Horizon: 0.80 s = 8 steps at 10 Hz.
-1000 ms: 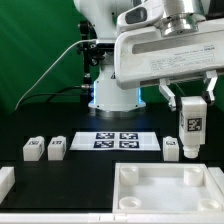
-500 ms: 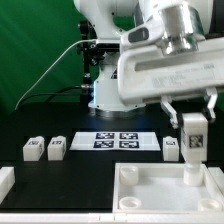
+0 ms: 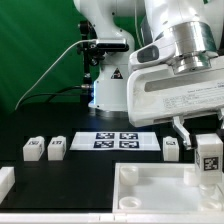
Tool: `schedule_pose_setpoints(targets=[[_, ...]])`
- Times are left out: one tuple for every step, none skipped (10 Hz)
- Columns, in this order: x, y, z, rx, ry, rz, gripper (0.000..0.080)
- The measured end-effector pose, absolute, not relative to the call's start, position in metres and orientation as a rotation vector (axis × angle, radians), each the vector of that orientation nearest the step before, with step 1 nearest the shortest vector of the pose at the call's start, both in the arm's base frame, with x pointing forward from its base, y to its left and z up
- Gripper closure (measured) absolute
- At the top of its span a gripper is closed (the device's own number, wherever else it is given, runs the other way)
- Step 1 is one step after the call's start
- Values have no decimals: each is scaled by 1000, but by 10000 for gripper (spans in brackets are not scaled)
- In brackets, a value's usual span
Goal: Assemble one leg
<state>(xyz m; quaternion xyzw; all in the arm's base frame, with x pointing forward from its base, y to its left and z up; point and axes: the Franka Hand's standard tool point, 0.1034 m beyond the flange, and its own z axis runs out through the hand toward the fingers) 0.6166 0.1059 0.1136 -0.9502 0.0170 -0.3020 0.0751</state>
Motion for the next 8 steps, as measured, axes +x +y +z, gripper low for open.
schedule_pose_setpoints(targets=[[619, 103, 114, -2853, 56, -905, 505], [622, 103, 115, -2850, 59, -911, 505], [625, 104, 113, -2847, 61, -912, 505], [626, 106, 107, -2848, 60, -902, 505], [625, 108, 103, -2846, 58, -904, 505], [625, 109, 101, -2845, 57, -909, 505], [624, 107, 97, -2849, 62, -901, 505], [624, 106, 96, -2849, 64, -901, 505]])
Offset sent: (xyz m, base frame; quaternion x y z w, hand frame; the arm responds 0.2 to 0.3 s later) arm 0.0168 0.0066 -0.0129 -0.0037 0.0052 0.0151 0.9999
